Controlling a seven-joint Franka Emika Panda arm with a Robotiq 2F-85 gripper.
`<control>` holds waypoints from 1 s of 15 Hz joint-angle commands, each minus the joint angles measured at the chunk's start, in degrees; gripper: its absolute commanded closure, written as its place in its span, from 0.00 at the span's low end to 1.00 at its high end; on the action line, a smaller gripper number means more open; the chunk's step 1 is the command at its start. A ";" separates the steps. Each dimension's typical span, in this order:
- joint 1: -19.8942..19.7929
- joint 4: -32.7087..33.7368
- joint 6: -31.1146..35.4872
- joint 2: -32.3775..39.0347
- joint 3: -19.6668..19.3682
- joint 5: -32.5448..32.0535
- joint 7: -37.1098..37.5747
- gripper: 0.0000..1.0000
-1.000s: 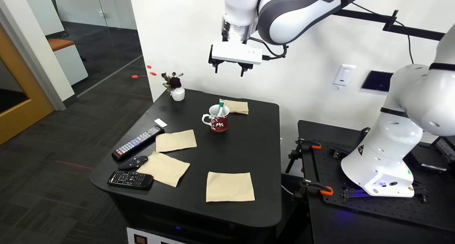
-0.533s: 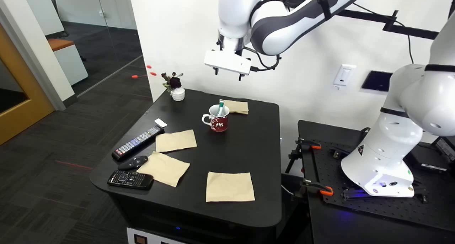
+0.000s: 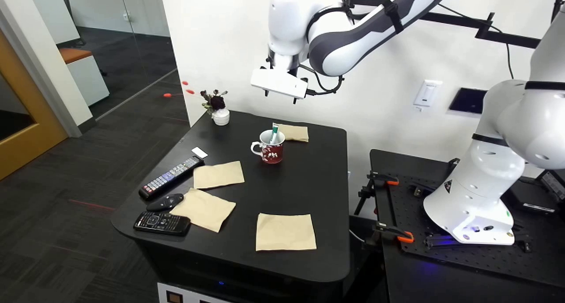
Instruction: Take the marker out of the maroon mug
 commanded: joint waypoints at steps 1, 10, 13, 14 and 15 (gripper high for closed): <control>1.63 1.05 -1.30 0.82 -1.79 -1.09 2.18 0.00; 3.01 6.62 -4.49 10.29 -5.30 -1.50 7.85 0.00; 3.83 8.74 -5.31 13.54 -6.78 -1.34 8.76 0.00; 4.03 9.33 -5.28 14.63 -7.22 -1.23 8.51 0.00; 4.15 9.99 -5.24 15.72 -7.57 -0.92 7.92 0.00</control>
